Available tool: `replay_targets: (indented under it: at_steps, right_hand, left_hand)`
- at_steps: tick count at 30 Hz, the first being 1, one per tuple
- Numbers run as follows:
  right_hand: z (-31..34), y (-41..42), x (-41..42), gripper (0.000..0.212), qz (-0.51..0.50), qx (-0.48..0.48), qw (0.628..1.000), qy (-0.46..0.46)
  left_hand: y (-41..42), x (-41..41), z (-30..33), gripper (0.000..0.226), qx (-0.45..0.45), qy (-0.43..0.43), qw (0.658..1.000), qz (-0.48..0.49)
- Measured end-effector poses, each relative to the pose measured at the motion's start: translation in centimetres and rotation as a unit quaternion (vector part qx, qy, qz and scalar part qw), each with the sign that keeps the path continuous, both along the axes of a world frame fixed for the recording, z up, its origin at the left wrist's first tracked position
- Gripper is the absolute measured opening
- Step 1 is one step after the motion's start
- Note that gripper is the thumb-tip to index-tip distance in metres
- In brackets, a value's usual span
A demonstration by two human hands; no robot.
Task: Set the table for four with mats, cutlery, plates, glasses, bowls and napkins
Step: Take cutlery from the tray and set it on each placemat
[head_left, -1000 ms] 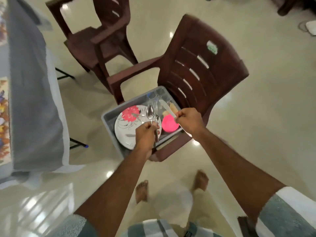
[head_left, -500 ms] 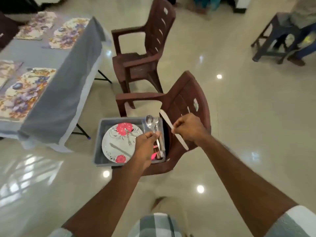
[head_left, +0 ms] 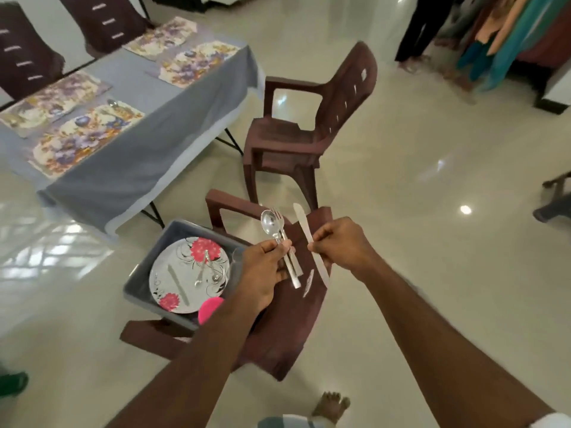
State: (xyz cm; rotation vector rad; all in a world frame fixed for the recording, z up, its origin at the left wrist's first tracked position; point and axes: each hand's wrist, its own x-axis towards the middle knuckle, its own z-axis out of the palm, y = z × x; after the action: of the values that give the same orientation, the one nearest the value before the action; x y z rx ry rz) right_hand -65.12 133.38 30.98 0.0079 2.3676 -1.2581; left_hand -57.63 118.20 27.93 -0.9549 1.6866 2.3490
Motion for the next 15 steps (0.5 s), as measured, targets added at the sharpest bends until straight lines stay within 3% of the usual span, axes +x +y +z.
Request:
replay_targets:
  at_steps: [6, 15]
  right_hand:
    - [-0.7, 4.6, -11.1, 0.008, 0.064, -0.058, 0.995, -0.047]
    - [-1.0, 11.4, -32.8, 0.007, 0.136, -0.122, 0.981, -0.057]
  left_hand:
    - [5.8, -9.3, 0.6, 0.015, -0.011, -0.010, 0.996, 0.091]
    - [16.6, -28.3, 1.3, 0.018, -0.054, 0.006, 0.987, 0.151]
